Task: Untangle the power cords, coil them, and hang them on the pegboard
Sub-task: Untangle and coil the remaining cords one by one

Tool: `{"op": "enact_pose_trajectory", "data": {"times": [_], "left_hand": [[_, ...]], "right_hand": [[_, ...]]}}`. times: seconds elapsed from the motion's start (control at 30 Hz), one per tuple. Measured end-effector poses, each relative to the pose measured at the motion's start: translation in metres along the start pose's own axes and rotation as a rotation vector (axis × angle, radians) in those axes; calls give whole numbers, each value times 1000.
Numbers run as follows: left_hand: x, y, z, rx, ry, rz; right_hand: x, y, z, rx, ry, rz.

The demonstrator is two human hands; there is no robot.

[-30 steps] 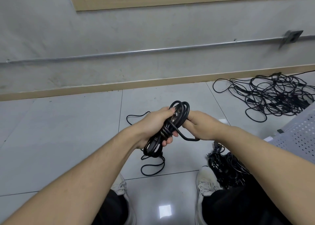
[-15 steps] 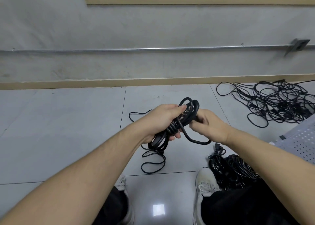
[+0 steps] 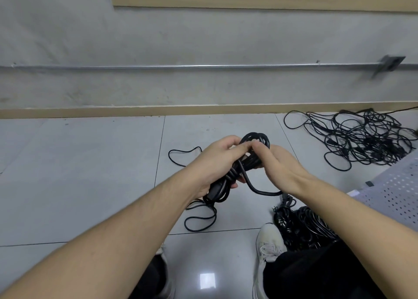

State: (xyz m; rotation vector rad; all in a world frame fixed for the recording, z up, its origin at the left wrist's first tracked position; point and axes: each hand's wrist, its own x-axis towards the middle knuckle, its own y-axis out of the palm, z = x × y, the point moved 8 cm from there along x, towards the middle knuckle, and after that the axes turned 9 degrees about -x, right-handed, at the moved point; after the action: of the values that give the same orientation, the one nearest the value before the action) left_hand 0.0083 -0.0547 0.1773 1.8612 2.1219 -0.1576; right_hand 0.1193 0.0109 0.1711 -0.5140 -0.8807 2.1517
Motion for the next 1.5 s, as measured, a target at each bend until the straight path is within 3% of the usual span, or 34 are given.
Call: {"op": "enact_pose_trajectory", "data": {"times": [0.23,0.37,0.63,0.7,0.9,0.97,1.07,1.27,1.5], "left_hand": [[-5,6,3,-171,-176,97],[-3,6,5,-232,-192,95],[-2,21,11,-346,-176,152],[2,21,7,-331,-20,81],[-18,-6,-27,-68,732,-361],[-24,-8,-29,40,846,-400],[-22,1,-25,71,820,-349],[1,6,-13,-235,446,-289],[6,-1,-14,-179,472,-304]], "right_hand": [[-6,-13,21,46,-127,-61],[0,-8,12,-12,-137,-70],[0,-10,4,37,-1,-82],[0,-13,4,59,14,-101],[1,-18,20,227,-34,-165],[5,-12,20,281,-34,-118],[6,-10,22,375,-36,-62],[3,-26,10,386,35,-249],[3,-31,8,144,-8,-239]]}}
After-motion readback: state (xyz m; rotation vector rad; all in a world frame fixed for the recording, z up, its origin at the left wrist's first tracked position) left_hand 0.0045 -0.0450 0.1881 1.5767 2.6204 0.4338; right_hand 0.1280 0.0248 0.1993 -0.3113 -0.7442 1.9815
